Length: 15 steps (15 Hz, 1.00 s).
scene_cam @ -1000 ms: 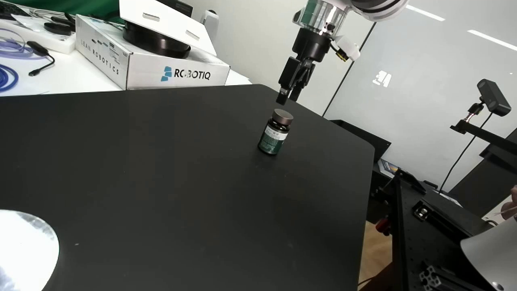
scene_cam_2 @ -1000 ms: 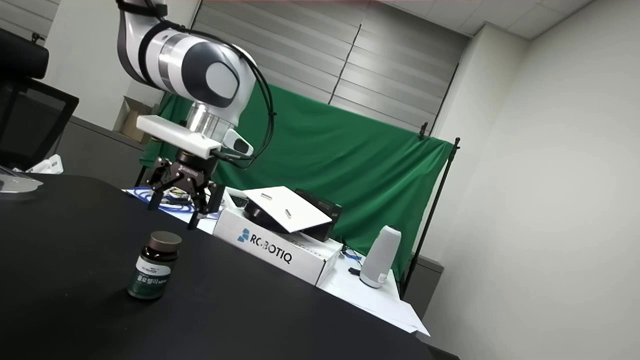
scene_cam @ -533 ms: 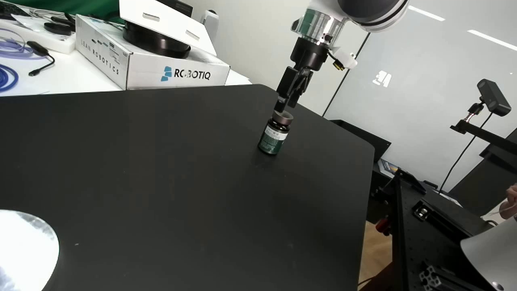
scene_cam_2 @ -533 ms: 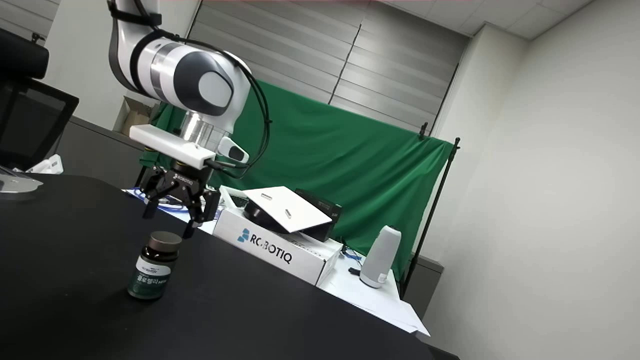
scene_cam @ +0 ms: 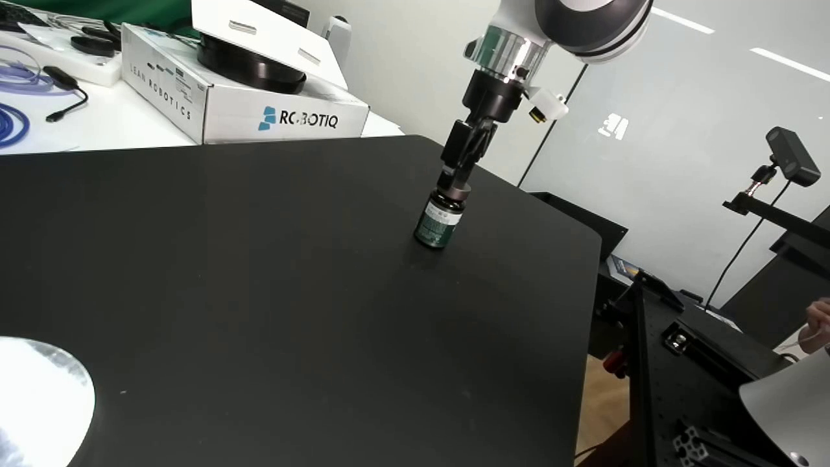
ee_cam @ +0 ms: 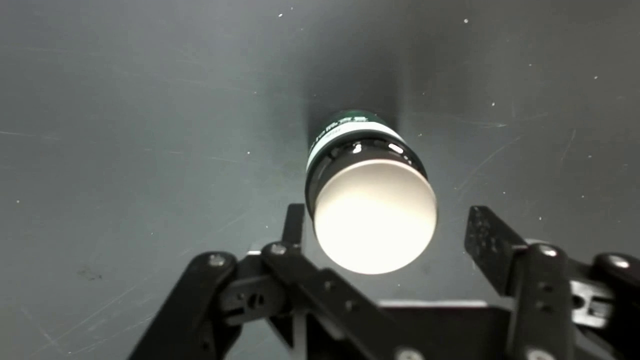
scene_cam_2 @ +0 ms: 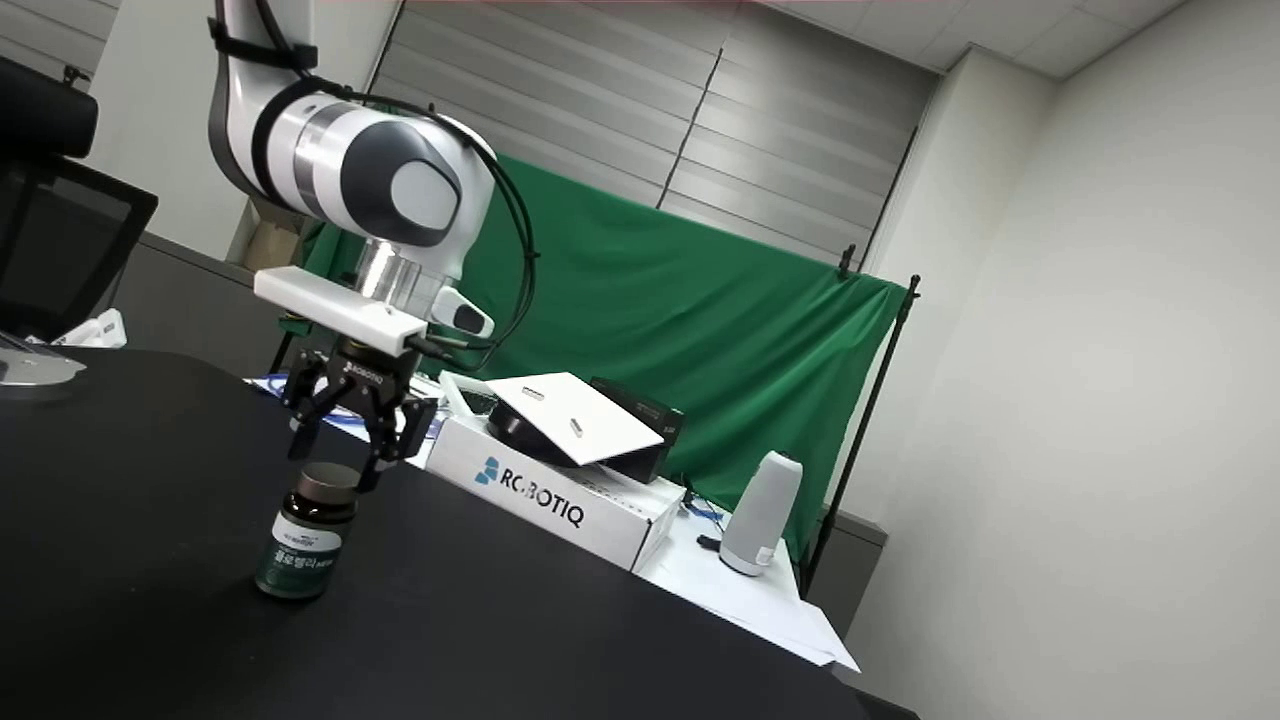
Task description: Move the bottle to the left
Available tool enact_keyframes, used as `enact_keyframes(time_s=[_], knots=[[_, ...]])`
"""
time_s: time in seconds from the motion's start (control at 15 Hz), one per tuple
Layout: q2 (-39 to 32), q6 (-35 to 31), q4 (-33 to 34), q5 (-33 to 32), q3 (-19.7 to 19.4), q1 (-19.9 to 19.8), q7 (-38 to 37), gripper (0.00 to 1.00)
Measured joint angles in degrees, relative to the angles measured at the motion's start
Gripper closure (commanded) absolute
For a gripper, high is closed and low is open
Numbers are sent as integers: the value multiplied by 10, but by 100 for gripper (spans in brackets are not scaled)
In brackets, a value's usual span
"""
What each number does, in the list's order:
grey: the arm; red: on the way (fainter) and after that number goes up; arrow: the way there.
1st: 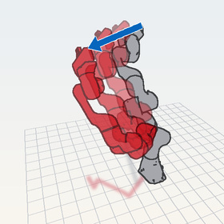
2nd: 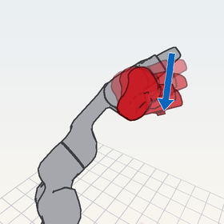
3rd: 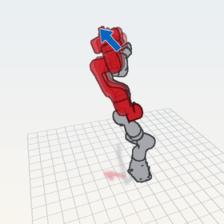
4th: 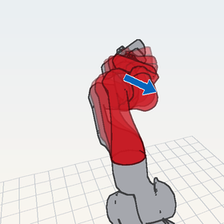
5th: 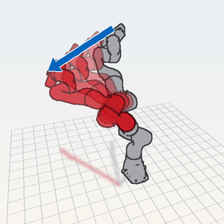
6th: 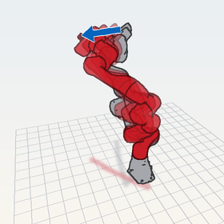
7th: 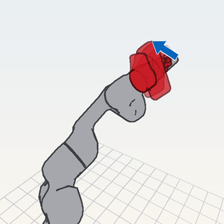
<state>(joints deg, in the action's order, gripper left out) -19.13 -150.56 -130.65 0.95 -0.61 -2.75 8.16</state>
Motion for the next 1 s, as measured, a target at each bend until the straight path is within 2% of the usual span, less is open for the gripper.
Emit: enact_keyframes(time_s=[0.13,0.2,0.67,1.0], knots=[[-6,-5,0,0,0,0,0,61],[-8,-7,0,-1,-1,0,-1,64],[-8,-3,5,-1,0,3,-2,64],[8,38,49,-14,8,29,-3,64]])
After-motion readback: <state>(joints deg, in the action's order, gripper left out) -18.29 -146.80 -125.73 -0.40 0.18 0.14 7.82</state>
